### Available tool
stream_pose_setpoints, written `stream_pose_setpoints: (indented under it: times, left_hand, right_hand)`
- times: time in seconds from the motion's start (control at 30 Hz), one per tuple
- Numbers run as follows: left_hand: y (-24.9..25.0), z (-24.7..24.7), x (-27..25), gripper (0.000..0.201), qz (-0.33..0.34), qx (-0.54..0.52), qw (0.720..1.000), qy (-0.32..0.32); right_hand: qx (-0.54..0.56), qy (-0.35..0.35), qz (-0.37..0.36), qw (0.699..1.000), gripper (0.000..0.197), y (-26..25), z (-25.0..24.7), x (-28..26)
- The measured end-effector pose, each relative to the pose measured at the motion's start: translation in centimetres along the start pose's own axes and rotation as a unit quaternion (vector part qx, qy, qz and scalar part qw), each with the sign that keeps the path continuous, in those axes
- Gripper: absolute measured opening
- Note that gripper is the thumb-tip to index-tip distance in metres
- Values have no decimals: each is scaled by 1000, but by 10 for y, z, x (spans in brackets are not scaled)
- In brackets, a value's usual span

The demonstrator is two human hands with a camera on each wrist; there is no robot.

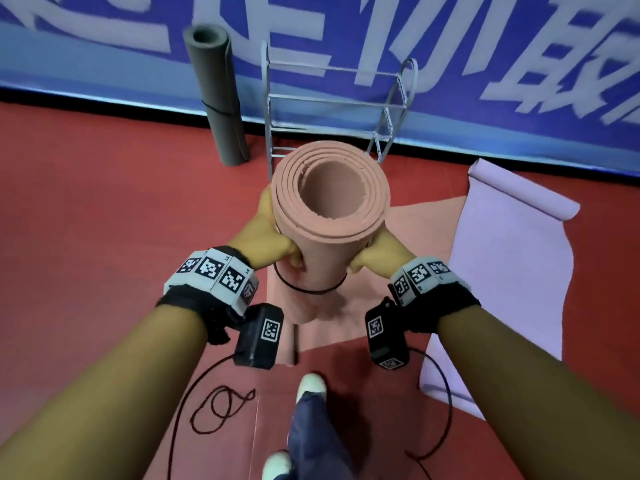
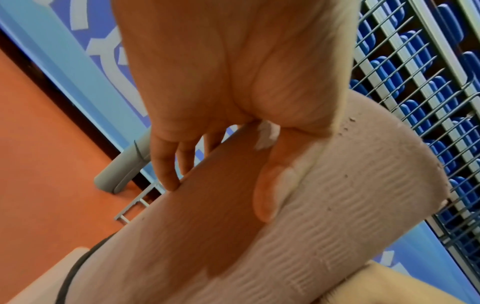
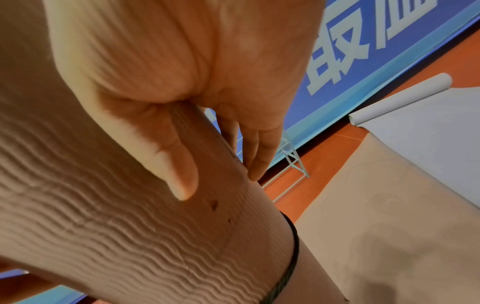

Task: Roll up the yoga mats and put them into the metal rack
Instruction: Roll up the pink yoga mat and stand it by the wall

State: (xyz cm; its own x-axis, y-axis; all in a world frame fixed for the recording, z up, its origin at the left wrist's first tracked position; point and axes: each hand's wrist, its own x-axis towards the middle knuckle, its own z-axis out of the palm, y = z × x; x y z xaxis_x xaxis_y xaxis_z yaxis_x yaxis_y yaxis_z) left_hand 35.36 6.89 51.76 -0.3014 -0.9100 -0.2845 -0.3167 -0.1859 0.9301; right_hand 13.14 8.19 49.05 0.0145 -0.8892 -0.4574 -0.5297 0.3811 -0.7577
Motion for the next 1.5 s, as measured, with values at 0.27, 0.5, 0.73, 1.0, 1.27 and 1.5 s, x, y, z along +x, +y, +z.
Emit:
stream_pose_setpoints:
  times: [0.27,0.5,0.73,1.0,1.27,1.5]
  left_hand:
    - [61,-80,54,140,-11,9,999,34]
    - [78,-149,106,139,-15,-11,998,53]
    - [59,-253,180,134,-35,-9,998,46]
    - [33,-409,271,132,-61,23,998,-1]
    - [26,-523,332,125,-67,35,997,-4]
    - [8,-585,400,119,-85,55,995,2]
  right_hand:
    - [41,-21,-52,998,99,-91,-12,69]
    - [29,-30,-49,998,95,-163,-9,137]
    - [25,-21,-46,998,105,-237,34,231]
    - [36,21,9,999,100,-329,119,345]
    - [19,6,44,999,91,-404,177,438]
    - [28,-25,40,998,83,-448,191,517]
